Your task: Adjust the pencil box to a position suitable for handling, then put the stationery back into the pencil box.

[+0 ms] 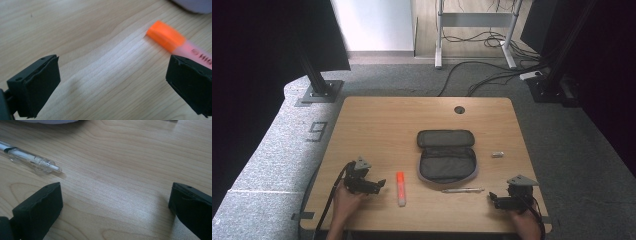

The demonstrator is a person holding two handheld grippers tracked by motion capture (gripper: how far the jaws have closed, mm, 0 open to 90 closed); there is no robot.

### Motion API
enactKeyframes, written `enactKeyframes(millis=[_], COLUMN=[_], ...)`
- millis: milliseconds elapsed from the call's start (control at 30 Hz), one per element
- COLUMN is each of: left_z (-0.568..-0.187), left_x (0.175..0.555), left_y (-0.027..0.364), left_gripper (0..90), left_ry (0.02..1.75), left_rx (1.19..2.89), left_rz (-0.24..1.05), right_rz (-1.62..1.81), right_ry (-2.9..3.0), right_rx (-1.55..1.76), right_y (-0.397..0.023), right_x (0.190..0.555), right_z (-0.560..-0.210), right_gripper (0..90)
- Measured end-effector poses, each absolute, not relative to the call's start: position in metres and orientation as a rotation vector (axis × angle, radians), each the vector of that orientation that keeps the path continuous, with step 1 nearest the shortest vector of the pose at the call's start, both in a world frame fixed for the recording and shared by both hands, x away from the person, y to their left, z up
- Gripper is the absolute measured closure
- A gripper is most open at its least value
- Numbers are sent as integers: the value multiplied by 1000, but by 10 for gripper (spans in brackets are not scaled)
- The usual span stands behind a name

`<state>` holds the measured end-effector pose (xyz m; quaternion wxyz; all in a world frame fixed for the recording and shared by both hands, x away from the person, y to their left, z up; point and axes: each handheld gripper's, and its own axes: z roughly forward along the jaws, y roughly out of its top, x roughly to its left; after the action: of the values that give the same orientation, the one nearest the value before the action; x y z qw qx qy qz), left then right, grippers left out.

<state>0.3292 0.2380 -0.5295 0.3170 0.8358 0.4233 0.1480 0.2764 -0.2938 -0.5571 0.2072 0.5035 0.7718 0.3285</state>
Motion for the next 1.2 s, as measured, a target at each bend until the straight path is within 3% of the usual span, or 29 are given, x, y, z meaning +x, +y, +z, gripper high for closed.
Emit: enactKeyframes(millis=[300,967,1200], left_z=[-548,-548,-548], left_x=[326,326,325], left_y=[241,241,241], left_gripper=[0,0,0], left_ry=[1132,1136,1145], left_rx=[2194,2194,2190], left_rz=[414,416,419], right_rz=[915,915,895], right_ry=[2149,2143,2110], right_rx=[1402,1408,1422], right_y=[-294,-294,-300], right_x=[276,277,275], right_z=[-557,-557,-551], right_gripper=[0,0,67])
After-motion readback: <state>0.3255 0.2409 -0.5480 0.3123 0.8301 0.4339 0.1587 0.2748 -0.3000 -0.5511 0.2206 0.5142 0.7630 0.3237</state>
